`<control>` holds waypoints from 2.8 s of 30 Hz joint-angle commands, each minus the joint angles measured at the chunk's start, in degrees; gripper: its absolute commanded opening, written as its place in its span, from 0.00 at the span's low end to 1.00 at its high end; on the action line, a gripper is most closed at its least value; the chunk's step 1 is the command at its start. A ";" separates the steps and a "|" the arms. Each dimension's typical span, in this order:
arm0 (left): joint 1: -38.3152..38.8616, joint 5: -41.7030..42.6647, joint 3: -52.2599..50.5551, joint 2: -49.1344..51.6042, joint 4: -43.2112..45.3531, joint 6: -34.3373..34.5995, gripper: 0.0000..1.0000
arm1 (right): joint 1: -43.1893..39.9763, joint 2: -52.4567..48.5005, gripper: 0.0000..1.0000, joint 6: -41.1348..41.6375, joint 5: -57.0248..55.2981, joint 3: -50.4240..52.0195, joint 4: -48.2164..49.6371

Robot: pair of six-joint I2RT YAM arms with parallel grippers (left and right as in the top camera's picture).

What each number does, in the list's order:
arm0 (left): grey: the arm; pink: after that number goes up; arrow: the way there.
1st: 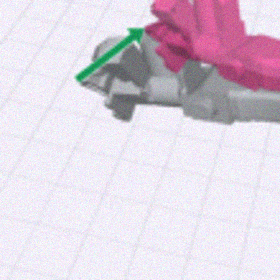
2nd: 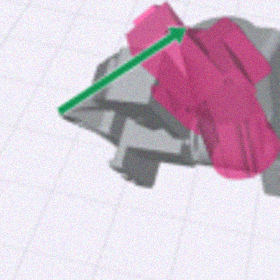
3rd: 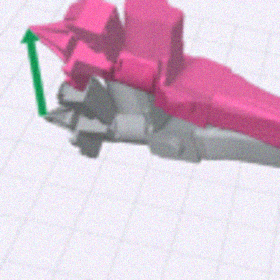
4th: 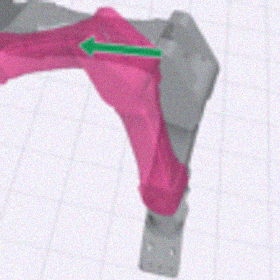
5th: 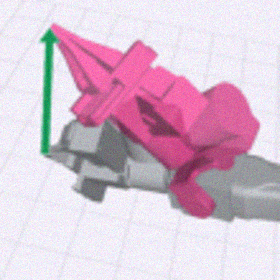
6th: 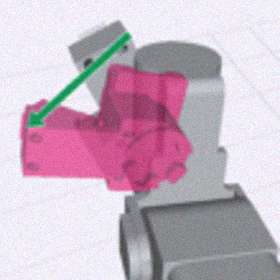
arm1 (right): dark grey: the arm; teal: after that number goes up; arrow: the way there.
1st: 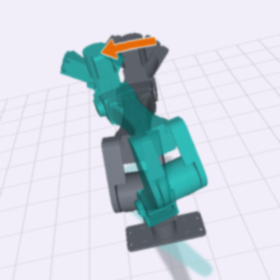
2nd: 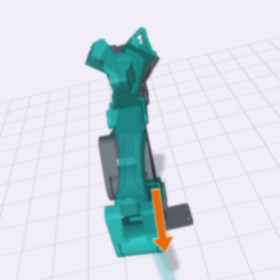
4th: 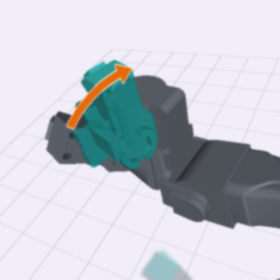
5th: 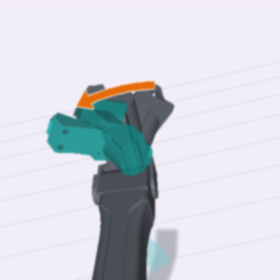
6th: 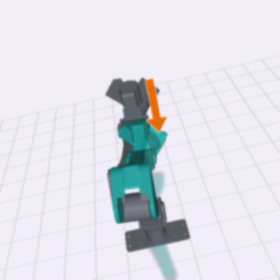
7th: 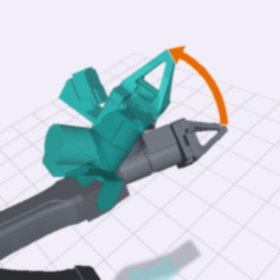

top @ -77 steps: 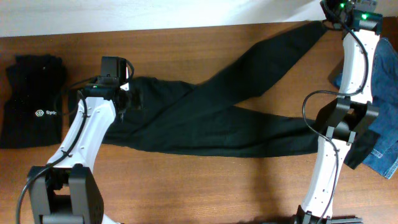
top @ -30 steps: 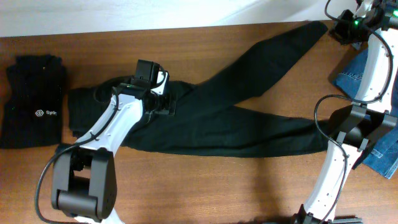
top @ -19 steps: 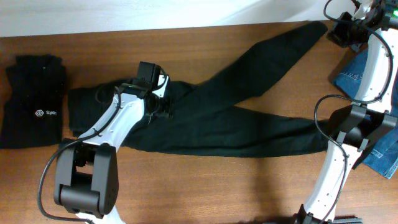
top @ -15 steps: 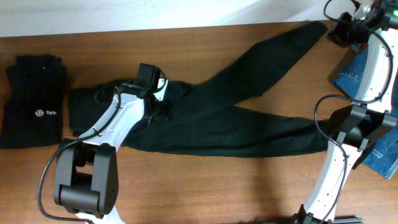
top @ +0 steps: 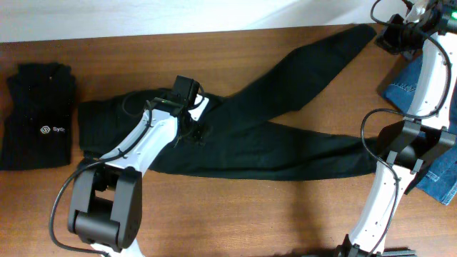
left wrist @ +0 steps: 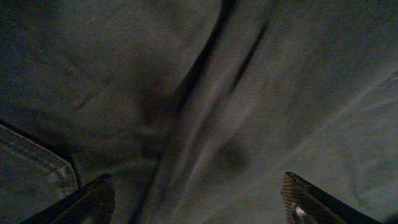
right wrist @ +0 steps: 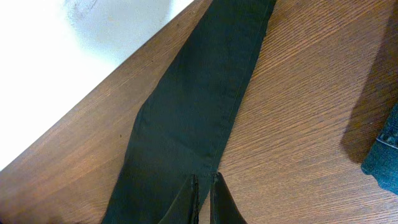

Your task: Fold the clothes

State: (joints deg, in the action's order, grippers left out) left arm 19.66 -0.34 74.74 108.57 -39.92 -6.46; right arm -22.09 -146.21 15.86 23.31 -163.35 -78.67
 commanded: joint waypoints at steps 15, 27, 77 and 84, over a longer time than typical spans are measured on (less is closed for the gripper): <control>-0.33 -2.05 0.31 4.98 0.39 -2.47 0.20 | -0.07 1.51 0.04 -0.87 0.50 -0.83 -0.07; -0.31 -2.54 5.31 3.52 -3.58 -2.49 0.01 | 0.20 1.51 0.04 -1.95 0.48 -0.83 -9.35; 2.23 8.37 -3.17 -0.59 -25.07 -4.76 0.01 | 1.70 15.58 0.04 -8.15 -13.07 -0.81 -18.64; 2.34 10.93 -5.01 -0.59 -24.02 -4.76 0.00 | 1.81 15.69 0.04 -9.68 -11.74 -0.81 -18.64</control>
State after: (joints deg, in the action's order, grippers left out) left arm 21.61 6.68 70.85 109.60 -63.99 -10.52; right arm -20.64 -132.68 7.49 10.79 -163.83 -96.97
